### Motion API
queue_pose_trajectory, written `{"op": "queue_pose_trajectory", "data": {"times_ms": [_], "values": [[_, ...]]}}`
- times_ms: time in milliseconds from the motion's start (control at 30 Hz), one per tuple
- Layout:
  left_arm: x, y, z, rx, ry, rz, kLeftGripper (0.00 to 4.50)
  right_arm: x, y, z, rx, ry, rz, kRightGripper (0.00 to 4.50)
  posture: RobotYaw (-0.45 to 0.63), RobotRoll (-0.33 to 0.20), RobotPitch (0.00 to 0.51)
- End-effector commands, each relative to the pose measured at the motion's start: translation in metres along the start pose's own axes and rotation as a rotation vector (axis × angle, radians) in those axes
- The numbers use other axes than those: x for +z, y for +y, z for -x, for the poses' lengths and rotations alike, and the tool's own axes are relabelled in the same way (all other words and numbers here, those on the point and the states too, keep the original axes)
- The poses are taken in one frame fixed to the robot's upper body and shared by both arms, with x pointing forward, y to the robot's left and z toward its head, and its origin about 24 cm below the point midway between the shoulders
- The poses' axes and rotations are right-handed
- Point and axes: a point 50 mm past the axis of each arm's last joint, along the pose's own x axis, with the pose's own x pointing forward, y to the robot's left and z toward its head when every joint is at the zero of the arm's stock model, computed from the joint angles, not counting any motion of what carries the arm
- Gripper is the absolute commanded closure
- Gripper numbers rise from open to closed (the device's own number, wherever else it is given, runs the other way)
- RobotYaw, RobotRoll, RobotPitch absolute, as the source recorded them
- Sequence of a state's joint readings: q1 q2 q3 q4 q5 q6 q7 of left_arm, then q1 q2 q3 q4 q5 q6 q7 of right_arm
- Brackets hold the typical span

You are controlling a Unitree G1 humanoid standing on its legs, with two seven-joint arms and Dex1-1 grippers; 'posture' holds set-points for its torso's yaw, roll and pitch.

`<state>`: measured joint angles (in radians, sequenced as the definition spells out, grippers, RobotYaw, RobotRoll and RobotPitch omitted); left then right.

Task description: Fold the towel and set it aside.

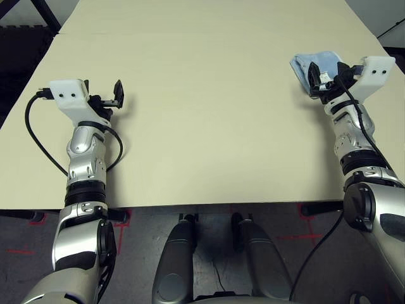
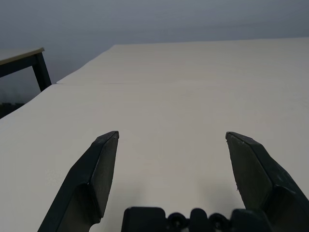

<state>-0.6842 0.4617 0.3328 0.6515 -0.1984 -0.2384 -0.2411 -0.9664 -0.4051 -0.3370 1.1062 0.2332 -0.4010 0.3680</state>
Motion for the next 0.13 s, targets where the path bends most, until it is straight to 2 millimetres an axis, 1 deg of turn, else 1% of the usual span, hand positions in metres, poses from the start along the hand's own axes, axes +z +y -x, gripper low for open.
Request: {"op": "queue_pose_trajectory", "data": {"times_ms": [33,133], "values": [[-0.0061,-0.0028,0.0006,-0.014,0.021,0.002,0.0,-0.0034,-0.002,0.0013,-0.03,0.008,-0.018,0.04,0.04,0.0,0.236],[-0.0067,-0.0041,-0.0006,-0.01,0.023,0.009,0.0,-0.0043,-0.0005,0.0009,-0.033,0.011,-0.028,0.04,0.04,0.0,0.238]]}}
